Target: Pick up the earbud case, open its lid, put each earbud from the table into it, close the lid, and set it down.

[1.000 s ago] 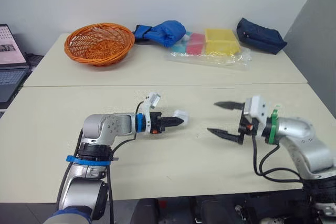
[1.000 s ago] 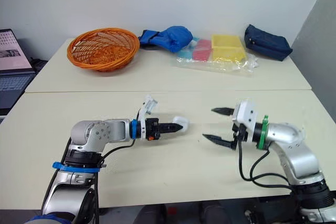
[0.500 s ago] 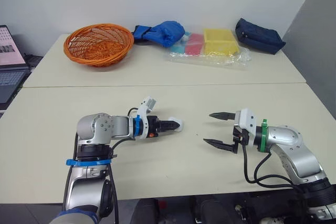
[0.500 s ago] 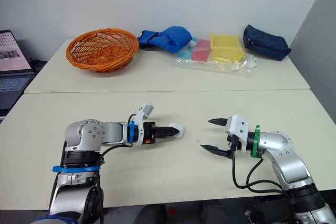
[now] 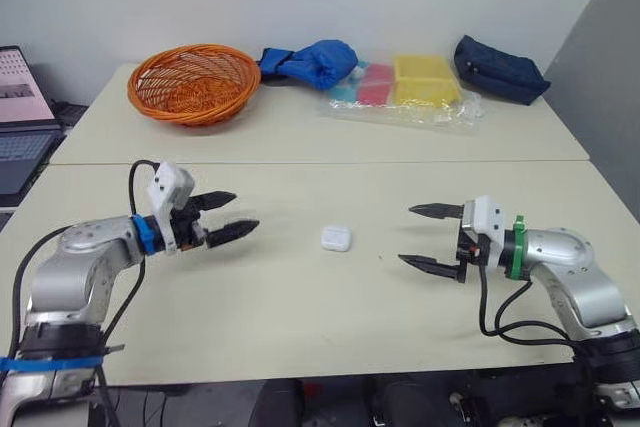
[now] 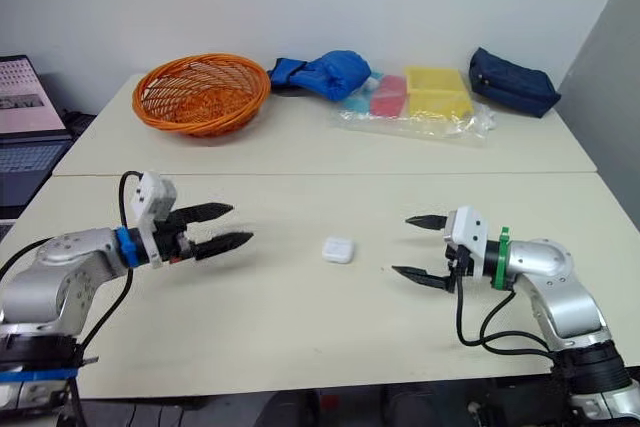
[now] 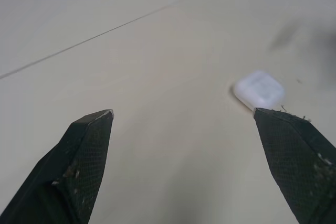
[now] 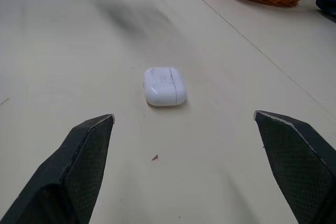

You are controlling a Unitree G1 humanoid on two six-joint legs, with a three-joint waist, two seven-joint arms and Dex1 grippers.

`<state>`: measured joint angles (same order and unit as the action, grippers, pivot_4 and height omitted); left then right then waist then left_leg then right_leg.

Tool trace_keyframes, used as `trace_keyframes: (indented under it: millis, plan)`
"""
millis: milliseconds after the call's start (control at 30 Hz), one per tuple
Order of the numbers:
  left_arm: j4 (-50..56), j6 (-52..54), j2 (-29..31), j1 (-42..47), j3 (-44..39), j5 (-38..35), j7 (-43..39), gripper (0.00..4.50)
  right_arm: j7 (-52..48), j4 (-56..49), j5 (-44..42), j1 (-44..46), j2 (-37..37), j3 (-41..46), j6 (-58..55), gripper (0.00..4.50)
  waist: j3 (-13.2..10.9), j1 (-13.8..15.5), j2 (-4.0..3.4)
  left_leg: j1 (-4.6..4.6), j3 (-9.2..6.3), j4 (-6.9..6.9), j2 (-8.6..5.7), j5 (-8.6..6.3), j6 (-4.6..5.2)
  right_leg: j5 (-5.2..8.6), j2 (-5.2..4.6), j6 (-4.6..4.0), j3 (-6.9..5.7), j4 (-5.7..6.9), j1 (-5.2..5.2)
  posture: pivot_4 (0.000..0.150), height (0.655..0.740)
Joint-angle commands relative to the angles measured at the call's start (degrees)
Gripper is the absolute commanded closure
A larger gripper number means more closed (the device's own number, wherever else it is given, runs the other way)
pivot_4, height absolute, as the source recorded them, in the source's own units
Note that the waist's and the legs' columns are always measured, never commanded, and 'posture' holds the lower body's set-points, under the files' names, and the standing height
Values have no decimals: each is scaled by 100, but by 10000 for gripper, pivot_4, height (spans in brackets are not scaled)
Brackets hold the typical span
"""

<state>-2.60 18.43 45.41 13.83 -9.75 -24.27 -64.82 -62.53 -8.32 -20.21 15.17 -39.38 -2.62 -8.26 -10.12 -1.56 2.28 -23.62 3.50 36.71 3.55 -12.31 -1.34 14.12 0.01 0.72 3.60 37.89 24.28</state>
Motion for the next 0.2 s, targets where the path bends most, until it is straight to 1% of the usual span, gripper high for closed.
trace_keyframes:
  millis: [33, 100, 200]
  plan:
    - [24, -1291, -16, -239, 112, 574, 2, 401, -110, -208, -173, -27, -136, 248, 26, 0, 0, 19, 1, -6, -1, 1, -4, 0, 0, 1, -6, 3, -1, -2, 1, 1500, 7400]
    - [-45, -1580, -30, -310, 118, 559, -146, 401, -149, -201, -184, -51, -158, 252, 40, 0, 2, 20, 5, -24, 0, 13, -4, 0, 1, -1, -6, 6, -6, -6, 6, 1500, 7400]
    - [-69, -1050, 13, -208, 156, 487, -14, 401, -256, -88, -124, -73, -191, 223, 139, 0, 2, 20, 4, -23, 1, 14, -2, 0, 1, 14, -1, 32, -22, 3, 6, 1500, 7400]
